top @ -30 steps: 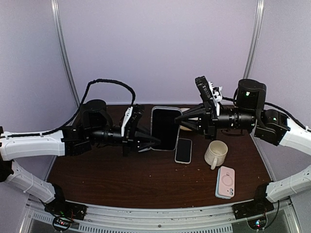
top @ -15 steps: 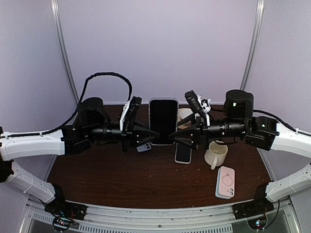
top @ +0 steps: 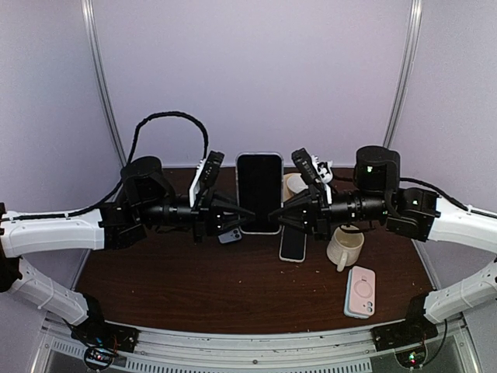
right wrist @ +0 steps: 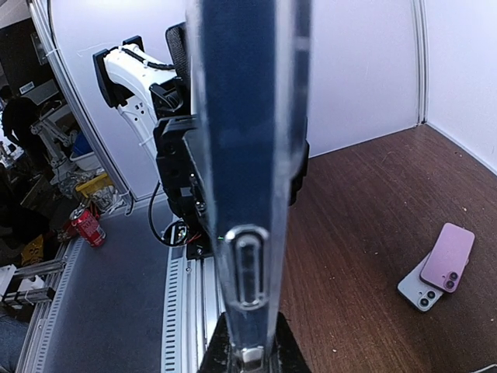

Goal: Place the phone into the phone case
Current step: Pass from the left arm to the right, then place the phone with the phone case at the center of the board.

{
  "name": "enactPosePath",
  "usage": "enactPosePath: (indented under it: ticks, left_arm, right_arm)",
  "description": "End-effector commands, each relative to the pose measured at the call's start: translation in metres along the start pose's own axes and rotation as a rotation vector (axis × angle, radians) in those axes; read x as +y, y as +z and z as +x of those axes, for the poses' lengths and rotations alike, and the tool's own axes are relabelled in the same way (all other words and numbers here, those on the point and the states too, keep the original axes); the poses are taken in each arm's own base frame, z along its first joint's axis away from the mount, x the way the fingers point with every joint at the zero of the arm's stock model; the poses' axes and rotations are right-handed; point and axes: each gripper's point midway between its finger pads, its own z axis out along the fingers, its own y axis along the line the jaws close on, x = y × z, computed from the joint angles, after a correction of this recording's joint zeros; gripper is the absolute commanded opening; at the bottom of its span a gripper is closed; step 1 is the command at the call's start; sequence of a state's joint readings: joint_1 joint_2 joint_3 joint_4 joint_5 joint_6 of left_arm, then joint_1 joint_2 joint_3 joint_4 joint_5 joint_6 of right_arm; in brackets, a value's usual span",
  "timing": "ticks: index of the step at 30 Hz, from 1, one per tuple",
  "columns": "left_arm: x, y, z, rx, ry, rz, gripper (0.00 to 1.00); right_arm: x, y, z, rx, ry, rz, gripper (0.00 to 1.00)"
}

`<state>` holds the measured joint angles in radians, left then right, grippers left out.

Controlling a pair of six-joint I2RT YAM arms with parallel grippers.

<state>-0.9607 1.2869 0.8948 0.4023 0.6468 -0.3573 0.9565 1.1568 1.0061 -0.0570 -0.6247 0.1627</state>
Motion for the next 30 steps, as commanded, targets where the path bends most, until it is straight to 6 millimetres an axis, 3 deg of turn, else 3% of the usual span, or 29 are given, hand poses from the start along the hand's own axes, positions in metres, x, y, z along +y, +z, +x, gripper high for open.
enactPosePath:
  ticks: [1,2,3,6,9,13,18,21,26,30]
  left_arm:
    - [0.008,-0.009,-0.024,-0.079,0.083,-0.074,0.39]
    - [0.016,-0.012,-0.021,-0.062,0.077,-0.121,0.59]
    - [0.027,-0.016,-0.018,-0.043,0.075,-0.186,0.72]
    - [0.079,-0.047,-0.005,0.026,0.059,-0.507,0.91]
    - [0.136,-0.102,0.013,0.093,-0.036,-0.844,0.97]
    - [0.175,-0.157,0.051,0.232,-0.183,-1.095,0.98]
    - [0.182,-0.168,0.076,0.319,-0.228,-1.148,0.98]
    - [0.183,-0.169,0.084,0.334,-0.242,-1.143,0.97]
    - [0.185,-0.170,0.091,0.356,-0.242,-1.144,0.98]
    - [0.187,-0.166,0.094,0.359,-0.253,-1.130,0.98]
  right_arm:
    - [-0.010,-0.003,-0.014,-0.041,0.051,0.044,0.00]
    - [-0.019,-0.003,-0.011,-0.027,0.067,0.090,0.00]
    - [-0.030,-0.003,-0.009,-0.010,0.088,0.147,0.00]
    - [-0.063,0.001,0.012,0.088,0.198,0.267,0.00]
    - [-0.086,0.019,0.036,0.187,0.304,0.318,0.00]
    - [-0.109,0.056,0.078,0.327,0.477,0.327,0.00]
    - [-0.121,0.093,0.122,0.440,0.700,0.291,0.00]
    - [-0.131,0.095,0.149,0.476,0.810,0.332,0.00]
    - [-0.138,0.092,0.175,0.438,0.950,0.333,0.00]
    - [-0.171,0.079,0.178,0.386,0.998,0.375,0.00]
